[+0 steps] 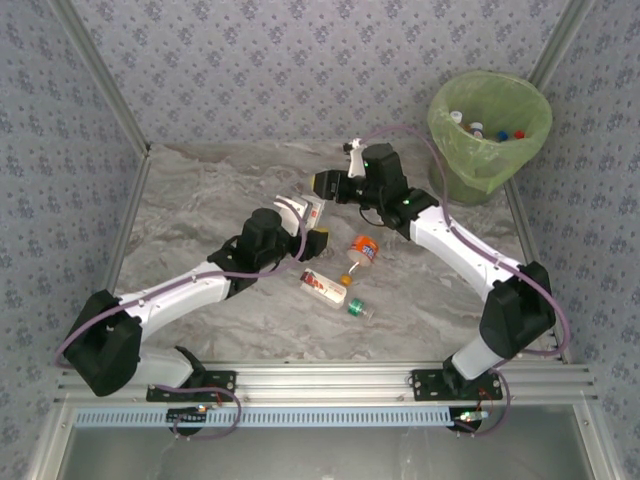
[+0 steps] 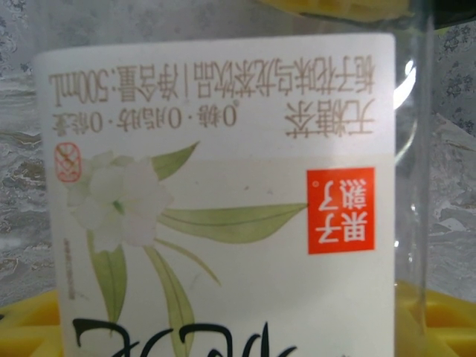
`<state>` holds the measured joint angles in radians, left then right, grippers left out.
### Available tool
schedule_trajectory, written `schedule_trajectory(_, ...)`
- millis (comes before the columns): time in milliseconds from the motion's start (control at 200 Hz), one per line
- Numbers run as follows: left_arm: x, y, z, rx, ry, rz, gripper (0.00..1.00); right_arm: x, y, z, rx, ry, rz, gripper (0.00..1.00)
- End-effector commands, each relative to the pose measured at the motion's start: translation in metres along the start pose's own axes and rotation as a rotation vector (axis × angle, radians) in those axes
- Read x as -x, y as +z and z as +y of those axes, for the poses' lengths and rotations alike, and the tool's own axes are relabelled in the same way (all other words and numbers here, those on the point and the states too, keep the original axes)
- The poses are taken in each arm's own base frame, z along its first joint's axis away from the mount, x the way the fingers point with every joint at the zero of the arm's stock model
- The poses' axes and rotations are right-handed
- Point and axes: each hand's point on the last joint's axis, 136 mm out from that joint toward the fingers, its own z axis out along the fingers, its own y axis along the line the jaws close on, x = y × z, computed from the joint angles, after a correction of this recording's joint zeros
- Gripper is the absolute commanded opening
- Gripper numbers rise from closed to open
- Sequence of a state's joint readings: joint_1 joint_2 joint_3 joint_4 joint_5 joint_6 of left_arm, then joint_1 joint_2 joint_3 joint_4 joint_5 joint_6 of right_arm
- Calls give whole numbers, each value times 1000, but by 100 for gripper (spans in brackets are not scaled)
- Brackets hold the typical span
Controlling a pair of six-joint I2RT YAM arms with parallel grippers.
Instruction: Put the plastic bottles in the bin
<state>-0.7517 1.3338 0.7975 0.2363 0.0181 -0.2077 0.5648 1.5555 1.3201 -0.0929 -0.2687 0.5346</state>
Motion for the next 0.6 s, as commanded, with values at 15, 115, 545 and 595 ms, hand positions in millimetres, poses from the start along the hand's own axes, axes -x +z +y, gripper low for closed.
schedule_trajectory(15, 21, 1, -10, -19, 29, -40, 28, 13, -11, 1, -8, -31, -57, 0)
schedule_trajectory(115, 20, 2, -7, -7, 21, -34, 69, 15, -16, 0, -11, -34, -68, 0)
schedule_trajectory(545, 35, -20, -8, -21, 18, -161, 99, 28, -36, -17, -82, -34, -124, 0)
schedule_trajectory(595, 36, -23, -5, -5, 14, -176, 99, 29, -40, -20, -98, -37, -130, 0)
